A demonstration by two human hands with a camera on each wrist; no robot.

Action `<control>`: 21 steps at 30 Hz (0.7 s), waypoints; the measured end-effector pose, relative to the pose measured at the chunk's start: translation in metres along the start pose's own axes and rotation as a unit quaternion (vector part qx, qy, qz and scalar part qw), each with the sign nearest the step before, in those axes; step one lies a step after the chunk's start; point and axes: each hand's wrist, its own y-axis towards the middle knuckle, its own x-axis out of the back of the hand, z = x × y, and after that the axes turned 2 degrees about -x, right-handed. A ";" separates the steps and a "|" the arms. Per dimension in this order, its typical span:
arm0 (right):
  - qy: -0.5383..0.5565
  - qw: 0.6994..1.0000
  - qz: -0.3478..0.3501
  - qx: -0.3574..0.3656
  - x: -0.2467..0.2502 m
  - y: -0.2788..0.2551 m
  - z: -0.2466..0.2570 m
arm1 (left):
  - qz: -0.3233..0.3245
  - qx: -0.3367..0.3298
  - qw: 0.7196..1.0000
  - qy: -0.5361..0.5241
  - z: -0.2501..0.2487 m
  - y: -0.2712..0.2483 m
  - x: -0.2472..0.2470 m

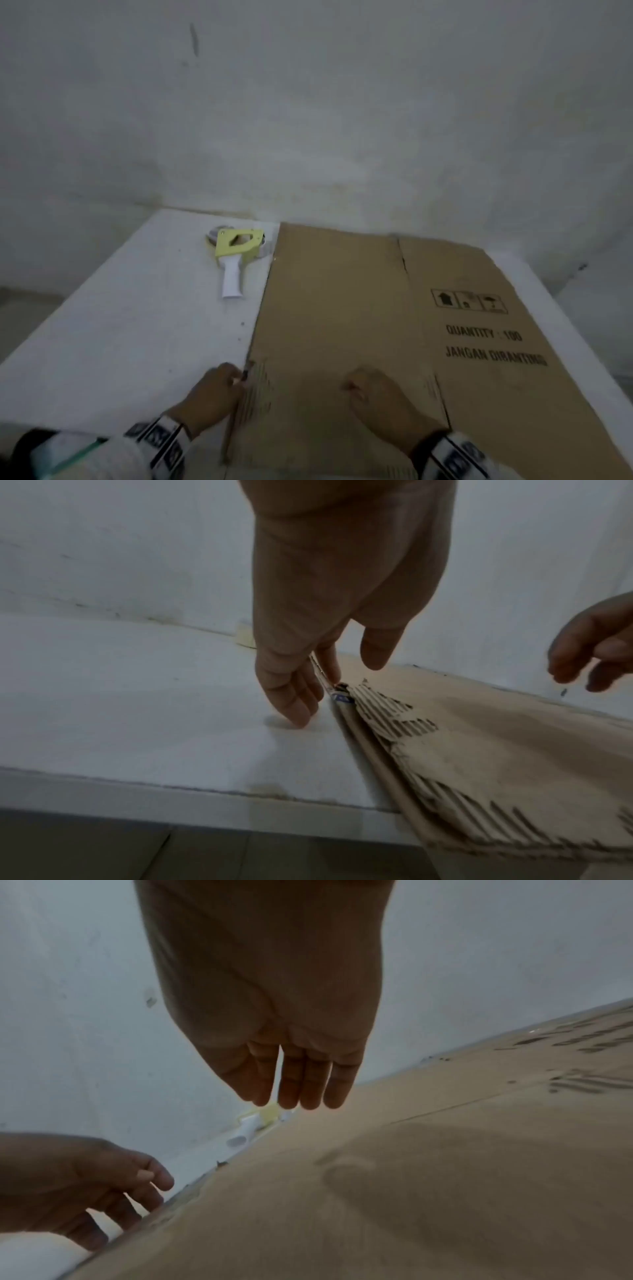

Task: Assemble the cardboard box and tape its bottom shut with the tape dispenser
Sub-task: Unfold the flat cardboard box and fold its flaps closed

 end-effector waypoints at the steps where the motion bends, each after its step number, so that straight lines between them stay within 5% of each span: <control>1: -0.014 1.000 -0.004 0.002 -0.006 0.013 0.001 | -0.020 0.018 0.999 -0.040 0.001 0.005 -0.002; 7: -0.096 0.994 0.026 -0.051 -0.029 0.040 0.018 | -0.018 0.110 0.981 -0.158 -0.006 0.012 -0.010; 13: -0.129 0.988 0.070 -0.047 -0.042 0.037 0.020 | 0.004 0.094 0.977 -0.193 -0.007 0.014 -0.005; 21: -0.109 0.976 0.186 0.036 0.008 -0.014 0.039 | 0.032 0.045 0.944 -0.325 -0.025 0.007 0.026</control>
